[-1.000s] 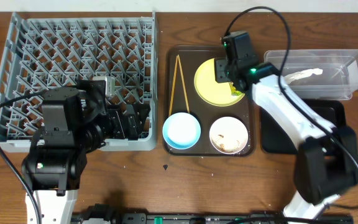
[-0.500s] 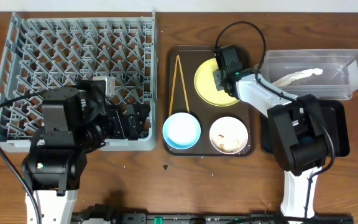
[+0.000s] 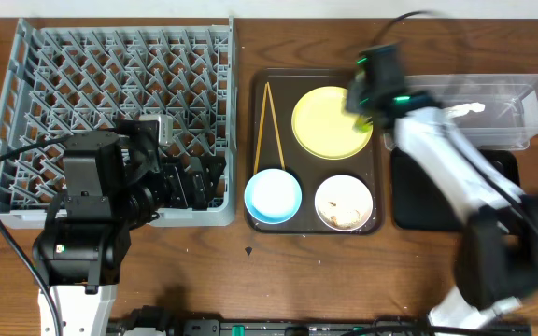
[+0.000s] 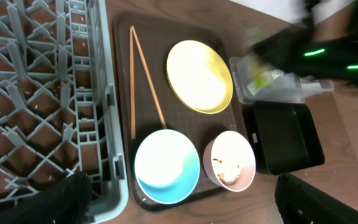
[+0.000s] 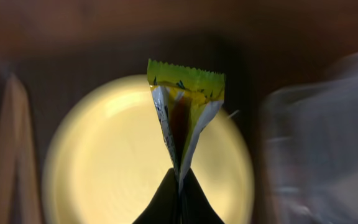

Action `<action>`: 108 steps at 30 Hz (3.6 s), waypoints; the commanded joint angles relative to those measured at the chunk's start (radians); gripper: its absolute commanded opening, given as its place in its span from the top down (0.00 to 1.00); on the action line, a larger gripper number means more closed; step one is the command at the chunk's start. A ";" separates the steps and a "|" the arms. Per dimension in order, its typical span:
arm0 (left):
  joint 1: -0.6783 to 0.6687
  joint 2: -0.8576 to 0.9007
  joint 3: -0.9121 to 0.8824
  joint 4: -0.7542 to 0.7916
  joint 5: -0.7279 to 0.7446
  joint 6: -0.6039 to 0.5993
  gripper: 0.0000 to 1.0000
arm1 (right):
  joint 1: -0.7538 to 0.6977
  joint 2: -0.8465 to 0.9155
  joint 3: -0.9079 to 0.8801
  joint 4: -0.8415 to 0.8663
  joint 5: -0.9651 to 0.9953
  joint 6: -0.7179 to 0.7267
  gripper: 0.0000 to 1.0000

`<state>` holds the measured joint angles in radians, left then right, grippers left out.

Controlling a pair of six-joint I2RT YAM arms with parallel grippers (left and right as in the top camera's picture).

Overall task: Sort waste into correct bins and load items into the dishwasher
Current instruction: 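Drop the green wrapper into the clear bin with right gripper, then grasp the rim of the white rice bowl with right gripper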

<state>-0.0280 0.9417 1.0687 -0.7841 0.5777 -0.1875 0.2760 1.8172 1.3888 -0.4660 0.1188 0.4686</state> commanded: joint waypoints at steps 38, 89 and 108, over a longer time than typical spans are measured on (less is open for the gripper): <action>0.003 -0.002 0.022 -0.032 0.039 -0.014 0.05 | 0.195 -0.258 0.004 -0.519 -0.454 -0.230 0.53; 0.003 -0.165 0.039 -0.196 -0.388 -0.095 0.05 | 0.372 0.083 0.003 -0.389 -0.240 -0.185 0.60; 0.003 -0.165 0.039 -0.210 -0.383 -0.095 0.05 | 0.373 0.083 -0.058 -0.327 -0.236 -0.150 0.64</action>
<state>-0.0280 0.7776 1.0801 -0.9909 0.2028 -0.2741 0.6388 1.9289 1.3651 -0.8040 -0.1291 0.2928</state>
